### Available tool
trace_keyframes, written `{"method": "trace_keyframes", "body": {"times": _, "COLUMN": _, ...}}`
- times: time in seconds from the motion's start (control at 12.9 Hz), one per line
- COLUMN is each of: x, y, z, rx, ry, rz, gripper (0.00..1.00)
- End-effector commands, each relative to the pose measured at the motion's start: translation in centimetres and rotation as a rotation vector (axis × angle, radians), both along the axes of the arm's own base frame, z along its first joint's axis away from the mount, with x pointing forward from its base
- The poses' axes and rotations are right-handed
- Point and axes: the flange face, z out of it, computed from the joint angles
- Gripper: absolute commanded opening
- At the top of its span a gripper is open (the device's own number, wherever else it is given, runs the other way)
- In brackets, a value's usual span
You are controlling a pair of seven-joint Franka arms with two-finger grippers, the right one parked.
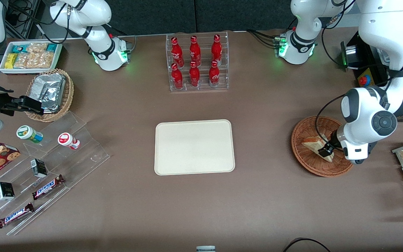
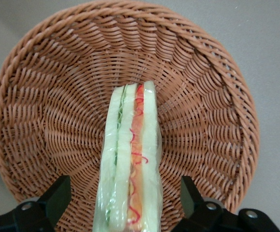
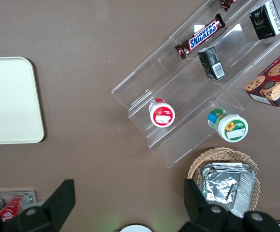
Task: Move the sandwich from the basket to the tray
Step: 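Close the left gripper on the wrapped sandwich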
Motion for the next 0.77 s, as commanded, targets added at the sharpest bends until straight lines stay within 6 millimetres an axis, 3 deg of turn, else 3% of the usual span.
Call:
{"method": "trace_keyframes", "body": {"times": 0.0, "x": -0.4, "y": -0.3, "z": -1.6, "rx": -0.003, "ry": 0.003, "rz": 0.017, "gripper": 1.0}}
{"method": "trace_keyframes", "body": {"times": 0.39, "x": -1.1, "y": -0.7, "z": -4.2, "rx": -0.002, "ry": 0.029, "rz": 0.008, "gripper": 0.99}}
{"method": "trace_keyframes", "body": {"times": 0.46, "x": -1.3, "y": -0.7, "z": -4.5, "rx": -0.002, "ry": 0.022, "rz": 0.008, "gripper": 0.8}}
{"method": "trace_keyframes", "body": {"times": 0.54, "x": -1.4, "y": -0.7, "z": -4.6, "rx": -0.002, "ry": 0.02, "rz": 0.007, "gripper": 0.5}}
{"method": "trace_keyframes", "body": {"times": 0.62, "x": -1.4, "y": -0.7, "z": -4.6, "rx": -0.002, "ry": 0.019, "rz": 0.007, "gripper": 0.28}}
{"method": "trace_keyframes", "body": {"times": 0.7, "x": -1.3, "y": -0.7, "z": -4.2, "rx": -0.002, "ry": 0.014, "rz": 0.007, "gripper": 0.13}}
